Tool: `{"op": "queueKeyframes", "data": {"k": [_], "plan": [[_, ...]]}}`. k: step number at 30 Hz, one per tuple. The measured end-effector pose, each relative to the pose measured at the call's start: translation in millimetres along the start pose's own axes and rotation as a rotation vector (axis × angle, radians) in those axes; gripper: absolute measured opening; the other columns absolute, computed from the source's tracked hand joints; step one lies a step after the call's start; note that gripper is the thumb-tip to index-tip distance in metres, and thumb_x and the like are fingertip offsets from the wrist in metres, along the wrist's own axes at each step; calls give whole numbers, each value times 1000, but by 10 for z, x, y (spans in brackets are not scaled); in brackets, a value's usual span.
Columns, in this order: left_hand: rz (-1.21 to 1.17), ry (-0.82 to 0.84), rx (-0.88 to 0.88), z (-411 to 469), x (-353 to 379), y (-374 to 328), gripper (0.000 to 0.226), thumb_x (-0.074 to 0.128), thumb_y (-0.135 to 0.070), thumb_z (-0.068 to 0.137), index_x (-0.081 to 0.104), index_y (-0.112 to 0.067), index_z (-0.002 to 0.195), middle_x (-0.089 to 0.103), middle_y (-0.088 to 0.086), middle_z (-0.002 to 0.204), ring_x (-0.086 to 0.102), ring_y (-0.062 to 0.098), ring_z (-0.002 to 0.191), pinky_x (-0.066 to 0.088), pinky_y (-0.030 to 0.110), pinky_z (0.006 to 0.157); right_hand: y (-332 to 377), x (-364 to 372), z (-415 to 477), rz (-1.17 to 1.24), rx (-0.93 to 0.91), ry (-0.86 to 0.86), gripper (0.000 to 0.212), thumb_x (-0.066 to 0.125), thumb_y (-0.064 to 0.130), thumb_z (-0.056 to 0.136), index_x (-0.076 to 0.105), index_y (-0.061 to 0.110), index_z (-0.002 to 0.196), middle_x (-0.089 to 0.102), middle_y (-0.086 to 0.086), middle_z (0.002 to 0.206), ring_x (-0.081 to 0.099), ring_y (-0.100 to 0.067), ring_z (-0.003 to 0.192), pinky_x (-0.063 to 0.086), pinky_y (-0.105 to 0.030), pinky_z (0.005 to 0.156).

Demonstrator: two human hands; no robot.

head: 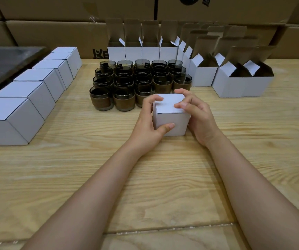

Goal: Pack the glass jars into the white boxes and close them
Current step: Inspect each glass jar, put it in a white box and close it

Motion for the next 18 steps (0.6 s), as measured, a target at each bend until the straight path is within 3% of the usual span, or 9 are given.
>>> {"op": "queueKeyframes", "data": {"k": [4, 6, 9, 12, 15, 18], "plan": [[44, -23, -24, -4, -1, 5, 49, 74, -8, 79, 45, -37, 105, 49, 6, 131, 47, 27, 124, 42, 54, 101, -36, -19, 18, 16, 8, 9, 22, 54, 15, 73, 69, 26, 61, 53, 2, 129, 50, -15, 120, 40, -39, 98], [18, -34, 0, -8, -3, -28, 40, 71, -15, 81, 48, -37, 105, 48, 0, 134, 44, 23, 130, 42, 48, 104, -72, -32, 18, 105, 66, 49, 27, 48, 18, 75, 72, 24, 65, 51, 4, 134, 48, -15, 123, 39, -36, 96], [-65, -104, 20, -13, -47, -101, 15, 53, -32, 87, 60, -33, 101, 44, -16, 137, 26, 6, 143, 28, 26, 112, -89, -62, 21, 127, 93, 70, 31, 44, 16, 74, 75, 23, 74, 51, 10, 136, 48, -13, 123, 39, -32, 91], [-29, -166, 9, -18, -132, -126, 20, 48, -28, 94, 67, -29, 103, 36, -5, 150, 26, 6, 143, 24, 27, 115, -121, -70, 36, 142, 123, 74, 32, 47, 15, 74, 72, 21, 93, 52, 12, 137, 48, -12, 124, 40, -30, 93], [302, -278, 195, -58, -246, -231, 25, 49, -17, 94, 72, -14, 104, 52, -2, 136, 41, 9, 134, 18, 39, 118, -138, -30, 49, 136, 149, 134, 46, 51, 16, 78, 60, 20, 123, 53, 6, 134, 50, -14, 120, 43, -30, 94], [647, -338, 377, -129, -281, -359, 22, 51, -10, 94, 72, -4, 99, 71, 5, 108, 64, 20, 109, 21, 47, 114, -157, 16, 56, 109, 166, 178, 51, 52, 20, 82, 53, 19, 133, 52, -1, 138, 52, -13, 118, 45, -27, 93]]}}
Point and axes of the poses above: each hand's wrist, its own z-axis towards the middle knuckle, its own x-axis out of the palm, y = z × x, the point moved 5 cm from there along z, towards the middle knuckle
